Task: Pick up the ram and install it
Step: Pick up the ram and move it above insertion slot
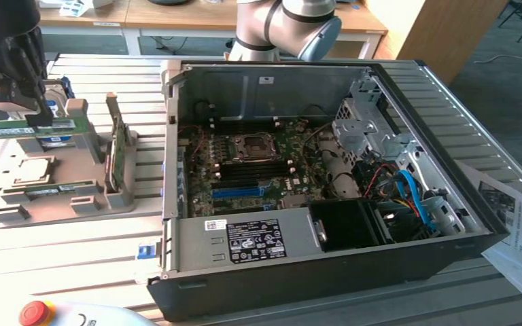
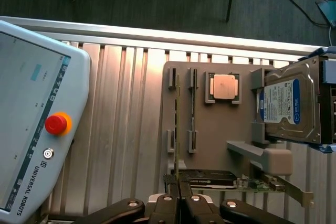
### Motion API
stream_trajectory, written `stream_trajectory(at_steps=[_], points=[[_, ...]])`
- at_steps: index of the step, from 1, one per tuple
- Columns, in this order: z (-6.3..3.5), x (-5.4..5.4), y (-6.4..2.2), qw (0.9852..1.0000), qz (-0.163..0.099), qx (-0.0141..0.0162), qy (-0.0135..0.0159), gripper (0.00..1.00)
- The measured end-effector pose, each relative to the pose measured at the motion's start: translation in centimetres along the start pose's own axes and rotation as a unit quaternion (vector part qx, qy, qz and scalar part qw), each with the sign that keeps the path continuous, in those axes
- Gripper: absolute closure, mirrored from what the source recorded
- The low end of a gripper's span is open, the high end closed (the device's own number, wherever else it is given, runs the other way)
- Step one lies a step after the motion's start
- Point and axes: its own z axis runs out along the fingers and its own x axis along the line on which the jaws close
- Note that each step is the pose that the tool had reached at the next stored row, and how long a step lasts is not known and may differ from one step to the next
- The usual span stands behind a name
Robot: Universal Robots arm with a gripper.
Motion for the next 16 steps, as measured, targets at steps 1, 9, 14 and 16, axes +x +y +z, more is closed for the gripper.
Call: stream_trajectory(at_steps=[1, 9, 14, 16], points=[[-0.01, 0.0, -0.10, 1.0000, 0.000, 0.0000, 0.0000, 0.88], [-0.11, 0.1, -1.47, 1.0000, 0.000, 0.0000, 0.0000, 0.88], [-0.22, 0.2, -2.82, 1.0000, 0.000, 0.0000, 0.0000, 0.88], [-0.27, 0.2, -3.41, 1.0000, -0.001, -0.0001, 0.0001, 0.88]])
